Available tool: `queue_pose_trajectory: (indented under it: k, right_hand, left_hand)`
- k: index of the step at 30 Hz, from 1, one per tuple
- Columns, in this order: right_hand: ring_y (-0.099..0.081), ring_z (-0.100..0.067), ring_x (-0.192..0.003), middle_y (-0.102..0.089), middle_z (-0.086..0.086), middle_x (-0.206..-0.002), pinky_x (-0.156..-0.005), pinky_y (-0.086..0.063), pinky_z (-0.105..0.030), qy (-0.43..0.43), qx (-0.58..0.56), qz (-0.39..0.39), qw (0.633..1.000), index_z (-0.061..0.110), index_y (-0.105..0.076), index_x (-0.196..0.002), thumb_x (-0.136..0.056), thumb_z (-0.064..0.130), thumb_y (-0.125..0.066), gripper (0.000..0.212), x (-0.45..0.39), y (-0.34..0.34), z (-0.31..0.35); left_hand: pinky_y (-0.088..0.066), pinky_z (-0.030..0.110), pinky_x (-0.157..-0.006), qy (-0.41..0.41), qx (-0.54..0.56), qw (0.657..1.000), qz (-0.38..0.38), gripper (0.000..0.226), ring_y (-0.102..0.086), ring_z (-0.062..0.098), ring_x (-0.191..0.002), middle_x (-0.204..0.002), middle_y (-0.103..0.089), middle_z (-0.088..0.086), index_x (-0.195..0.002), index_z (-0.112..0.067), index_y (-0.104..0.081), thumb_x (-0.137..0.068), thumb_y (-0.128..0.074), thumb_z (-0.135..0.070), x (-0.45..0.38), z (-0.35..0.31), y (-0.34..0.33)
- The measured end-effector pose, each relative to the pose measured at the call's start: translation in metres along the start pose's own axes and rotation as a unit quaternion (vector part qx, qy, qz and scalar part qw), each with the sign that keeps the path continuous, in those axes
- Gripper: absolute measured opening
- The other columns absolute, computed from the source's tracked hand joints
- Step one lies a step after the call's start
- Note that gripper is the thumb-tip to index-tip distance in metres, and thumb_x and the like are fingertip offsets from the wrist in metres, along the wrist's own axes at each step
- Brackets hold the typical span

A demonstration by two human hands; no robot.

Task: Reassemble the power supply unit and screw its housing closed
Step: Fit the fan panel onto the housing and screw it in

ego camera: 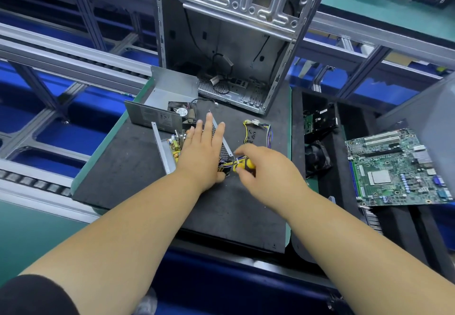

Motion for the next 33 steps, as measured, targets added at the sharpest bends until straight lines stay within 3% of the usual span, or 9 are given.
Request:
queue_pose_trajectory:
  k: [9,14,16,20,23,25,28,30,33]
  right_hand:
    - [-0.052,-0.017,-0.075,-0.062,0.005,-0.082,-0.06,-0.035,-0.029,-0.069,-0.045,-0.03,0.996,0.025,-0.064,-0.101,-0.093,0.036,-0.06,0.014,0.004,-0.001,-0.016]
    - [-0.051,-0.005,-0.067,-0.06,0.009,-0.073,-0.053,-0.034,-0.015,-0.079,-0.087,-0.06,0.991,0.03,-0.062,-0.093,-0.091,0.035,-0.063,0.005,0.018,-0.001,-0.026]
    - [-0.053,-0.003,-0.068,-0.06,0.012,-0.07,-0.055,-0.038,-0.021,-0.082,-0.101,-0.068,0.989,0.031,-0.062,-0.091,-0.091,0.035,-0.063,0.004,0.022,-0.002,-0.03]
    - [-0.054,-0.003,-0.069,-0.058,0.014,-0.068,-0.06,-0.045,-0.027,-0.075,-0.122,-0.08,0.986,0.03,-0.064,-0.093,-0.09,0.034,-0.064,0.005,0.028,0.001,-0.031]
    - [-0.055,-0.006,-0.066,-0.062,0.014,-0.068,-0.061,-0.046,-0.027,-0.069,-0.159,-0.099,0.98,0.03,-0.064,-0.09,-0.089,0.032,-0.066,0.003,0.035,0.01,-0.032]
    - [-0.054,-0.008,-0.06,-0.069,0.015,-0.072,-0.057,-0.044,-0.027,-0.072,-0.214,-0.124,0.966,0.031,-0.063,-0.087,-0.088,0.031,-0.066,0.002,0.042,0.021,-0.035]
    - [-0.059,-0.022,-0.063,-0.074,0.011,-0.077,-0.056,-0.052,-0.037,-0.086,-0.335,-0.155,0.925,0.031,-0.064,-0.083,-0.086,0.026,-0.064,0.006,0.052,0.041,-0.04]
    - [-0.065,-0.026,-0.067,-0.073,0.002,-0.073,-0.065,-0.057,-0.045,-0.101,-0.391,-0.184,0.896,0.03,-0.067,-0.081,-0.083,0.026,-0.064,0.005,0.056,0.054,-0.043]
    - [-0.068,-0.018,-0.065,-0.072,-0.007,-0.073,-0.065,-0.056,-0.033,-0.113,-0.47,-0.202,0.852,0.025,-0.07,-0.08,-0.08,0.027,-0.064,0.006,0.059,0.064,-0.046]
  left_hand:
    - [-0.006,0.046,-0.123,-0.005,0.016,1.0,-0.002,0.129,0.005,0.038,-0.15,-0.159,0.024,0.02,-0.152,-0.013,0.017,-0.072,-0.07,-0.062,0.001,0.001,0.0]
    - [0.007,0.039,-0.12,-0.015,0.065,0.998,0.004,0.141,0.016,0.031,-0.15,-0.159,0.027,0.015,-0.151,-0.013,0.023,-0.066,-0.078,-0.061,0.005,-0.001,0.005]
    - [0.011,0.038,-0.118,-0.02,0.08,0.997,0.004,0.142,0.02,0.029,-0.149,-0.16,0.026,0.012,-0.151,-0.013,0.023,-0.065,-0.08,-0.059,0.011,-0.002,0.007]
    - [0.012,0.037,-0.121,-0.014,0.146,0.989,0.008,0.126,0.025,0.025,-0.148,-0.161,0.027,0.006,-0.154,-0.018,0.017,-0.073,-0.077,-0.036,0.024,-0.002,0.013]
    - [-0.003,0.037,-0.123,-0.007,0.243,0.969,-0.038,0.097,0.011,0.022,-0.151,-0.165,0.007,0.003,-0.157,-0.018,-0.009,-0.08,-0.067,-0.019,0.037,0.0,0.026]
    - [-0.024,0.031,-0.116,0.009,0.33,0.94,-0.088,0.072,-0.019,0.018,-0.147,-0.158,-0.023,0.001,-0.149,-0.02,-0.033,-0.084,-0.062,-0.011,0.046,0.005,0.036]
    - [-0.046,0.024,-0.086,0.095,0.475,0.872,-0.068,0.03,-0.057,0.008,-0.105,-0.121,-0.056,-0.008,-0.119,-0.027,-0.058,-0.094,-0.054,-0.012,0.052,0.014,0.035]
    - [-0.049,0.022,-0.071,0.162,0.6,0.783,-0.015,0.021,-0.063,0.011,-0.084,-0.098,-0.066,-0.003,-0.1,-0.023,-0.065,-0.099,-0.047,-0.012,0.053,0.014,0.029]
    - [-0.051,0.021,-0.062,0.216,0.732,0.645,0.05,0.023,-0.066,0.012,-0.066,-0.082,-0.069,0.005,-0.089,-0.013,-0.067,-0.099,-0.046,-0.014,0.053,0.005,0.028]
Point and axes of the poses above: each hand's wrist, its own x-axis away from the middle knuckle, its own y-axis out of the back of the hand, z = x × y, the point moved 7 cm from there along -x, towards the middle knuckle
